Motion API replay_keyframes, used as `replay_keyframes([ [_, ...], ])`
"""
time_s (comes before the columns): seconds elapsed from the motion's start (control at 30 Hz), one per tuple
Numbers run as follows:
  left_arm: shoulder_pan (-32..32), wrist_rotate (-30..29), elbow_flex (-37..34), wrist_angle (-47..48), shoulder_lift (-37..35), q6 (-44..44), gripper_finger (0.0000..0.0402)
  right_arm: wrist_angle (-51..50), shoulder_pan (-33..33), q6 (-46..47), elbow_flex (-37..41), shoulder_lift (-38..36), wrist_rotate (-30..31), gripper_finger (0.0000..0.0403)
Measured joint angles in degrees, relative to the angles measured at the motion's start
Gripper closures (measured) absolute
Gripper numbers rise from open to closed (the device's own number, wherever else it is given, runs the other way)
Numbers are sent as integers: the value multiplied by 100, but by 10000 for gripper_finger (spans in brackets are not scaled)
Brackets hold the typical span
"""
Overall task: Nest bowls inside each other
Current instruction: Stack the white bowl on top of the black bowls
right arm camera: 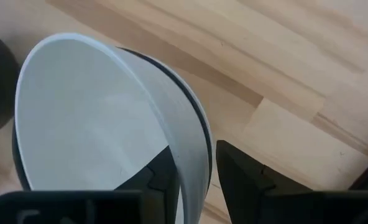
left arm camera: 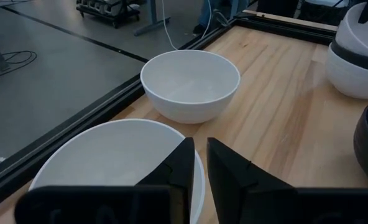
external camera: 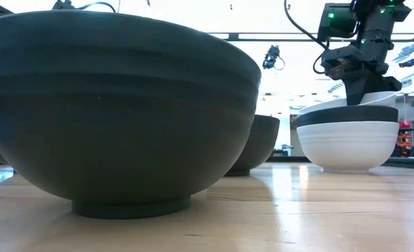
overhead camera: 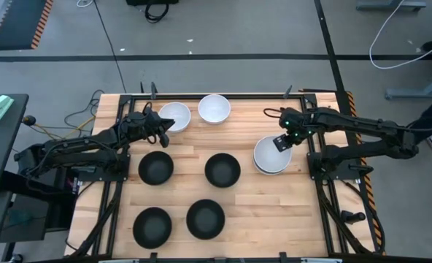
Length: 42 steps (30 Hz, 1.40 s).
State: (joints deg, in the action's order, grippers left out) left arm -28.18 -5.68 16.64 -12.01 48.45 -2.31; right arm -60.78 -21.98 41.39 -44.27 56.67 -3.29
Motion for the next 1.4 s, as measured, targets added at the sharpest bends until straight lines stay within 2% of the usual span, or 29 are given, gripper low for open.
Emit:
replay_keyframes([
  [0.2,0,-1,0,2,0,-2,349,-137,-2,37,0,69,166,300],
  [0.53,0,1,0,5,0,-4,349,-154,-2,7,0,58,199,353],
  [0.73,1,0,0,12,0,-4,349,-150,-2,2,0,58,199,356],
  [1.03,2,-1,0,37,42,-7,349,-143,-2,21,0,60,198,335],
  [1.4,0,-1,0,-167,705,-4,349,-143,-7,-34,-4,60,260,261],
])
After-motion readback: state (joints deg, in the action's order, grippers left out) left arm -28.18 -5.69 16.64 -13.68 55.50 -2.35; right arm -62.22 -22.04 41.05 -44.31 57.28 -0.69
